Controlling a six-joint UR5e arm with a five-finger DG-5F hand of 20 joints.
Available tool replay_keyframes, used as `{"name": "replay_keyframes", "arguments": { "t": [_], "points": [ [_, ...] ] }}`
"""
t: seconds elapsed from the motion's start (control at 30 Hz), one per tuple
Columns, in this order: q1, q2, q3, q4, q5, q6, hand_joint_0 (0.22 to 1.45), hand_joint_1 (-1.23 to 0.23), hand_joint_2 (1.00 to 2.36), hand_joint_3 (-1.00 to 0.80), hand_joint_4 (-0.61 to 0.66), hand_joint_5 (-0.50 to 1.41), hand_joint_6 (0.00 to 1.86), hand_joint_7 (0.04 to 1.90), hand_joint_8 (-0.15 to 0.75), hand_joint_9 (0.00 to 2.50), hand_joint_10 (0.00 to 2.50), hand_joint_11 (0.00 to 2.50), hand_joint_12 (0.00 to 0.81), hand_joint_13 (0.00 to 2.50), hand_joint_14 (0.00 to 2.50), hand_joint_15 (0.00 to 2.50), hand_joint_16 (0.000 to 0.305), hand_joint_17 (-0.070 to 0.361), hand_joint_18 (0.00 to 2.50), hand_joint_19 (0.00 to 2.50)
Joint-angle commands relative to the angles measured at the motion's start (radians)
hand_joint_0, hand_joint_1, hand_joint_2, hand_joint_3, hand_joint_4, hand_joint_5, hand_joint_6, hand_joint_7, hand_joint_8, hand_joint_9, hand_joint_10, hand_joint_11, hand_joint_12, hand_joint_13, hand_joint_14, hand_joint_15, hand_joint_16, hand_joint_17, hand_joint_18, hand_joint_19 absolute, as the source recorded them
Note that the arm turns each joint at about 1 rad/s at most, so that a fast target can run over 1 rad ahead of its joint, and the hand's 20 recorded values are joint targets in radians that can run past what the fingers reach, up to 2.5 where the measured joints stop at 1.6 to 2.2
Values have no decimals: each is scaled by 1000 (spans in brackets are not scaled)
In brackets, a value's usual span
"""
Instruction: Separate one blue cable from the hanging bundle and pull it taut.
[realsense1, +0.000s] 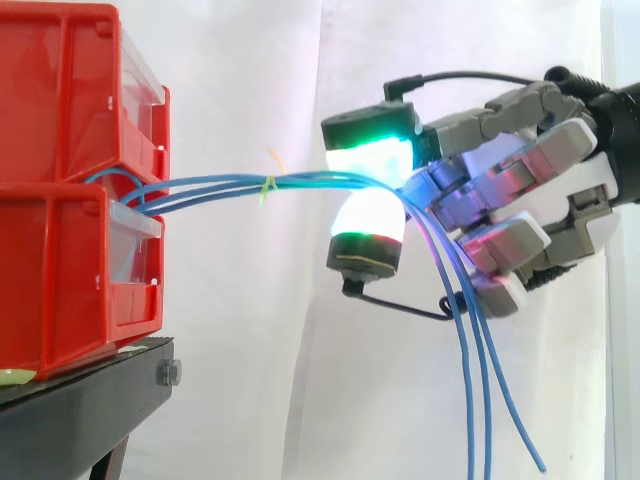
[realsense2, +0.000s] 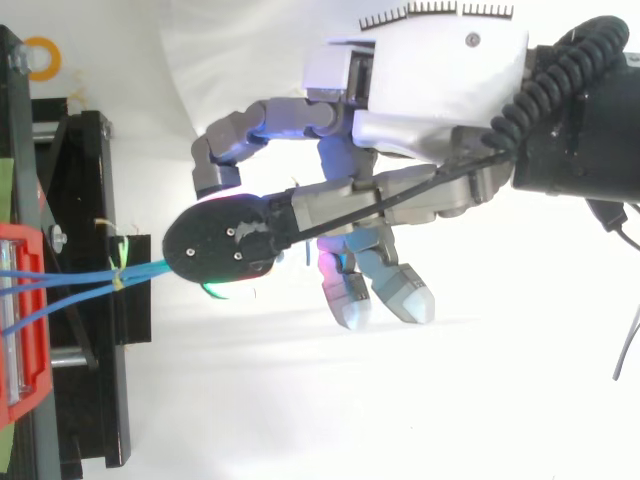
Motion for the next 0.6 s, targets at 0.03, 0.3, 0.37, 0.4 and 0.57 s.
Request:
{"name": "replay_keyframes", "arguments": {
  "t": [0.03,0.3,0.37,0.4,0.57],
  "points": [
    [1,0,27,-35,1,-35,696,-568,1018,-150,314,127,501,1449,198,1990,20,482,308,1490,22,577,68,153,1213,560],
    [1,16,35,-133,4,-60,695,-568,1018,-146,310,127,501,1448,196,1989,20,477,304,1489,22,581,68,153,1213,559],
    [1,17,35,-133,4,-60,695,-569,1017,-147,316,127,502,1446,199,1989,20,484,308,1489,20,582,68,152,1216,558],
    [1,17,35,-133,4,-60,695,-569,1018,-151,316,127,502,1446,203,1992,20,479,308,1488,22,580,68,153,1215,559],
    [6,17,35,-133,7,-60,695,-568,1017,-149,317,127,501,1446,197,1991,20,480,307,1490,21,582,68,152,1215,559]
  ]
}}
